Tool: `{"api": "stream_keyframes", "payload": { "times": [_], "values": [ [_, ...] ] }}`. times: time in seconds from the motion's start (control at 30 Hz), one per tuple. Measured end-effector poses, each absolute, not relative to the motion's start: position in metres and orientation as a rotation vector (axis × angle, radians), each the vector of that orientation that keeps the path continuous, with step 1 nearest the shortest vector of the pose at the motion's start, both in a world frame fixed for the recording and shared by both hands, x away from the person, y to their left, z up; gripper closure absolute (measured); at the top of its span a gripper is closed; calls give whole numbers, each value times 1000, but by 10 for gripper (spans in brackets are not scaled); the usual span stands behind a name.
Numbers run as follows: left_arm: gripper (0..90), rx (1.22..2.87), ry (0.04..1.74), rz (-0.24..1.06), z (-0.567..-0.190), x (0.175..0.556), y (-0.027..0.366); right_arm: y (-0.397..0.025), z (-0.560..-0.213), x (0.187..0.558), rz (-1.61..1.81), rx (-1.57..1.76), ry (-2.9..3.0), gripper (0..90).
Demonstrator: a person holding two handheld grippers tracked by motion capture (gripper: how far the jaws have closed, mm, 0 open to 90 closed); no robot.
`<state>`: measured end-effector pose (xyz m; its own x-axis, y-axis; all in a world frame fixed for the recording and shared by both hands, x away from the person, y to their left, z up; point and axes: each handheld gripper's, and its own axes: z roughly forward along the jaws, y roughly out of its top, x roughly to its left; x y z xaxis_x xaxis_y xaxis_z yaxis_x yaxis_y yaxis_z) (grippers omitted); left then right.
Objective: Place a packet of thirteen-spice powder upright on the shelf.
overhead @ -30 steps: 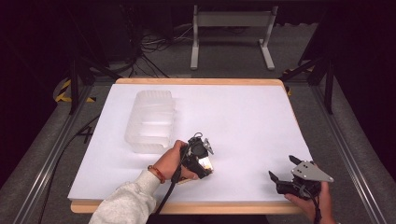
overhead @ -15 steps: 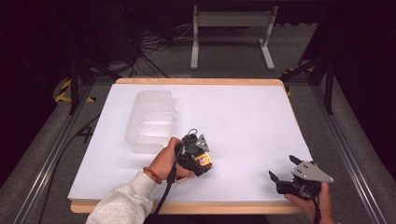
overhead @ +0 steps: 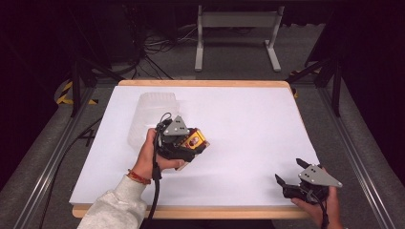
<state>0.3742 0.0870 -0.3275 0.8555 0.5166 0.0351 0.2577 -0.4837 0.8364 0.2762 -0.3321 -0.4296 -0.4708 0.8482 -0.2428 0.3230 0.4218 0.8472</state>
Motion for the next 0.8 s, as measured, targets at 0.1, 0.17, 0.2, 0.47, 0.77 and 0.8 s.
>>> {"api": "stream_keyframes", "payload": {
  "times": [0.1,0.17,0.2,0.47,0.77,0.8],
  "values": [
    [326,2055,585,389,-325,374,93,-332,-430,276,983,987,1996,118],
    [326,2019,602,404,-323,375,99,-333,-429,276,988,988,1993,118],
    [326,2009,615,420,-323,375,102,-333,-429,276,987,988,1992,118],
    [326,1915,688,491,-322,382,117,-330,-430,276,979,980,1998,118],
    [326,1779,760,519,-325,395,136,-331,-430,276,982,981,1998,118],
    [327,1775,760,516,-326,396,137,-331,-430,276,982,981,1998,118]
  ]
}}
